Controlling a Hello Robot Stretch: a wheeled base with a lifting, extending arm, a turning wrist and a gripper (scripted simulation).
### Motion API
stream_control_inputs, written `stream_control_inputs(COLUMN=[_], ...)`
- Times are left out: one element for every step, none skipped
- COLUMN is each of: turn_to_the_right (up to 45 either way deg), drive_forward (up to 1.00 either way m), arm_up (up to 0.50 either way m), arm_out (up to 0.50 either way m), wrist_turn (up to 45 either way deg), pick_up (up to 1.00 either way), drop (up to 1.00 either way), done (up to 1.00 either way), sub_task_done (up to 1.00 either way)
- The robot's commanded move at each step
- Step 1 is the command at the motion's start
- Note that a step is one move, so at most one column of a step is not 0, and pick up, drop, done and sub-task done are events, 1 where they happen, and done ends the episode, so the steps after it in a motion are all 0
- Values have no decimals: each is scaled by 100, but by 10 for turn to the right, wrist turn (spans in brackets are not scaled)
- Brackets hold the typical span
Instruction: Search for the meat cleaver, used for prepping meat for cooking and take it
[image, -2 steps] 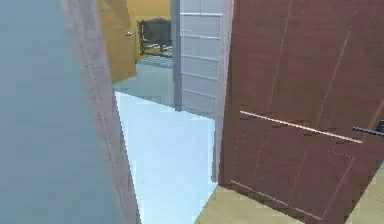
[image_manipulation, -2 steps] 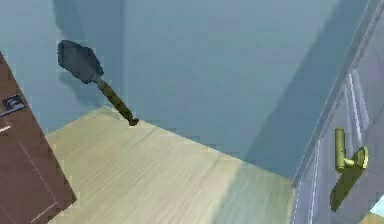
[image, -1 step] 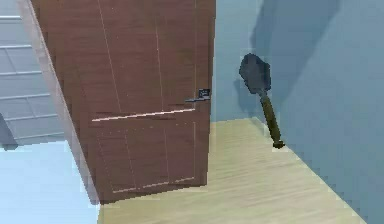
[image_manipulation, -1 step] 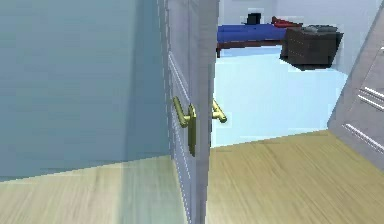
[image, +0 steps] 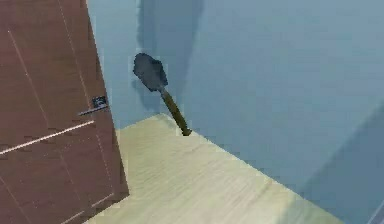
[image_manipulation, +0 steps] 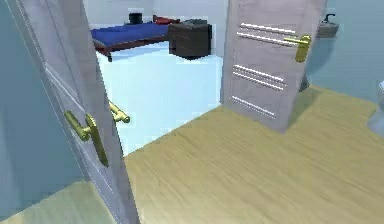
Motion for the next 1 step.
stream_control_inputs(turn_to_the_right=[0], drive_forward=[100], arm_up=[0], arm_out=[0], wrist_turn=[0], pick_up=[0], drop=[0], done=[0], sub_task_done=[0])
